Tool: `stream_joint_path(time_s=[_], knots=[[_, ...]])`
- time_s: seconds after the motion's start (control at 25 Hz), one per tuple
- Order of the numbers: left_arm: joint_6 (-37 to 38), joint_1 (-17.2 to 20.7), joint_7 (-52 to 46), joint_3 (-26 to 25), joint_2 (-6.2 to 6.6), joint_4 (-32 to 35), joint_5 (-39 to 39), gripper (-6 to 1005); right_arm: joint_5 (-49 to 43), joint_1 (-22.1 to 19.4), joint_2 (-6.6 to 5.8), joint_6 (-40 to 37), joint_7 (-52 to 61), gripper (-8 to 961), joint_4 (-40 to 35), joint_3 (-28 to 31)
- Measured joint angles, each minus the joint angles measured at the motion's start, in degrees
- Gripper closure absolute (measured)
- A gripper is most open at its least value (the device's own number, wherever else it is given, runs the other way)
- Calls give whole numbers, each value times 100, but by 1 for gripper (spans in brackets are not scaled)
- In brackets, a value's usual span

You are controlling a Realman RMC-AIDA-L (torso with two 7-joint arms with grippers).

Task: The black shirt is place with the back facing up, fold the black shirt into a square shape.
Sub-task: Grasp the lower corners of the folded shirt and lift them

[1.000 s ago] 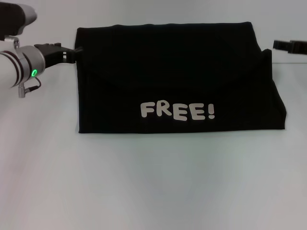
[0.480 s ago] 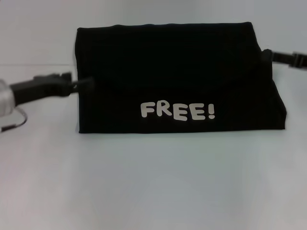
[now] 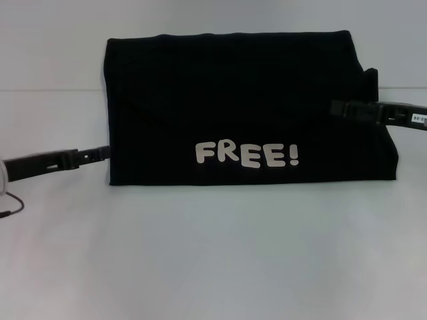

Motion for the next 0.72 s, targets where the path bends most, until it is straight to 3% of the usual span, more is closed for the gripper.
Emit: stream_joint_path(time_s=[0.36,0.72], knots=[[-698,-191,-181,229,-7,-778,-25,98,29,66,-16,244,16,300,-21,14],[-722,-287,-175,482,-61,-905,-44,98,2,114,-50,474,18,299,11,-57]])
